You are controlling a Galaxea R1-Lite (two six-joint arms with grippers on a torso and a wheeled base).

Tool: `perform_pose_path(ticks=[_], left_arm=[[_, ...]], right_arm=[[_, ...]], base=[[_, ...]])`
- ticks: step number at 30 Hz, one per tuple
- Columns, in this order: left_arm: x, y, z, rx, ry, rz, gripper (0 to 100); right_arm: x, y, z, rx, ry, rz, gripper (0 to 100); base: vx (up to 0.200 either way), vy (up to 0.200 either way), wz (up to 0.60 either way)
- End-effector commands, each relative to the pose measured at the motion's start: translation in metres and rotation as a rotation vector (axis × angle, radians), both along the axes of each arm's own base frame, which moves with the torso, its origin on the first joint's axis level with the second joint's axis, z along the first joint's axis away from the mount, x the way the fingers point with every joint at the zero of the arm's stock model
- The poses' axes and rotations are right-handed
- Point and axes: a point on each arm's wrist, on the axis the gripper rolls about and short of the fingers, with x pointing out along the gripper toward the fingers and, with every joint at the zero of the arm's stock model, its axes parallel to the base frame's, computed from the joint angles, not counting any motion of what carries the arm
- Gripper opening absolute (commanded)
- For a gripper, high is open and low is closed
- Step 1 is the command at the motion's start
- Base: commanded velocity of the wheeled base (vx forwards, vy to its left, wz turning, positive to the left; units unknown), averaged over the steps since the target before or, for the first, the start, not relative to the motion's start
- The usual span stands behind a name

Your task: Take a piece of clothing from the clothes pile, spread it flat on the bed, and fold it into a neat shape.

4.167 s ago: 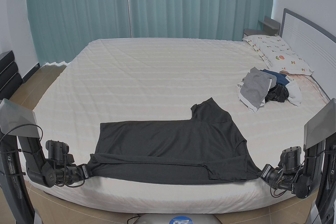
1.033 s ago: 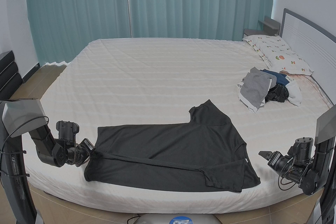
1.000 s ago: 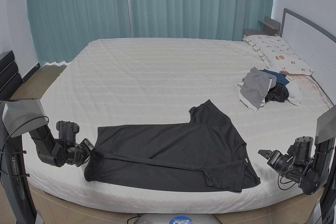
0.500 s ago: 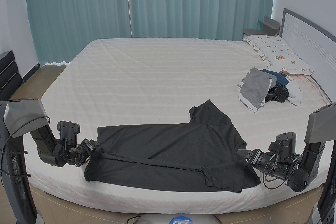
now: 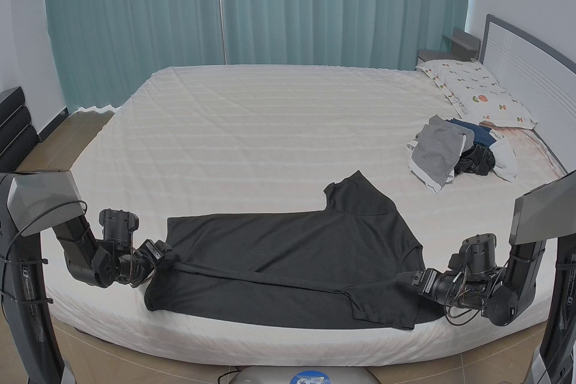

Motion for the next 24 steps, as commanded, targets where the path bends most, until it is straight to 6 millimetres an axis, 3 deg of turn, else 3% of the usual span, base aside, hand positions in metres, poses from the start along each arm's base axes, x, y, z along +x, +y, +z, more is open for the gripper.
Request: perform_pose_path(ticks=[1,11,16,17,24], left_arm=[[-0.001,0.000,0.000,-0.001,0.002,0.003,100],[0.000,0.000,0.001,-0.003,0.000,0.003,100],[0.001,0.000,0.001,-0.004,-0.001,0.004,100],[0.001,0.000,0.001,-0.004,-0.001,0.004,100],[0.000,0.000,0.001,-0.004,0.000,0.004,100]], right_arm=[[0.003,-0.001,-0.009,-0.006,0.023,-0.002,100],[0.012,0.000,-0.007,0.018,-0.005,-0.002,100],[0.016,0.002,-0.016,0.013,0.010,-0.002,100],[0.017,0.002,-0.018,0.011,0.011,-0.002,0],[0.018,-0.005,-0.021,-0.004,0.020,-0.025,0]], base=[[0.000,0.000,0.00],[0.000,0.000,0.00],[0.000,0.000,0.00],[0.000,0.000,0.00],[0.000,0.000,0.00]])
